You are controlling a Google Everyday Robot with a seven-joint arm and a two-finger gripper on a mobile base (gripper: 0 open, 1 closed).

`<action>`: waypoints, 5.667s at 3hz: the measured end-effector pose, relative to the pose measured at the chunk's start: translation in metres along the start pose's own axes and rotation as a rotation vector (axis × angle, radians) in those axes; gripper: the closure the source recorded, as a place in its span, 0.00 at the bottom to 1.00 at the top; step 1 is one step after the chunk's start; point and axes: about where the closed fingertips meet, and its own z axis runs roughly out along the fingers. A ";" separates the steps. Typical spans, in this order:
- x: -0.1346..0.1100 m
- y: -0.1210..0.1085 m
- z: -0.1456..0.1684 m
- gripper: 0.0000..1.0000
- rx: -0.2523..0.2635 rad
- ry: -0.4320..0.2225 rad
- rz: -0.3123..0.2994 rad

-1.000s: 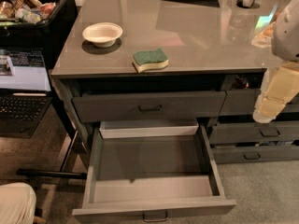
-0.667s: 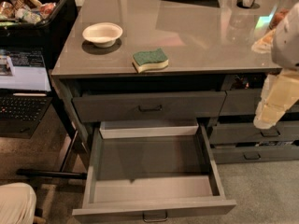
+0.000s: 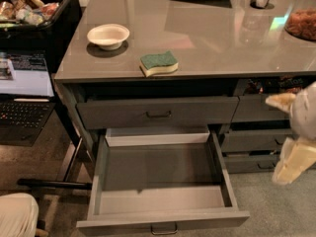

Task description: Close middle drawer

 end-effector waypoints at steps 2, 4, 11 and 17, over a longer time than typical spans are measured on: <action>0.061 0.064 0.122 0.00 -0.059 -0.280 0.064; 0.068 0.072 0.140 0.00 -0.075 -0.325 0.033; 0.142 0.171 0.392 1.00 -0.402 -0.379 0.095; 0.069 0.115 0.426 0.00 -0.370 -0.451 -0.028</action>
Offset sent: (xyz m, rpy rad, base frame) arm -0.0560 -0.0209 -0.2342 0.5424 -0.0327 0.1499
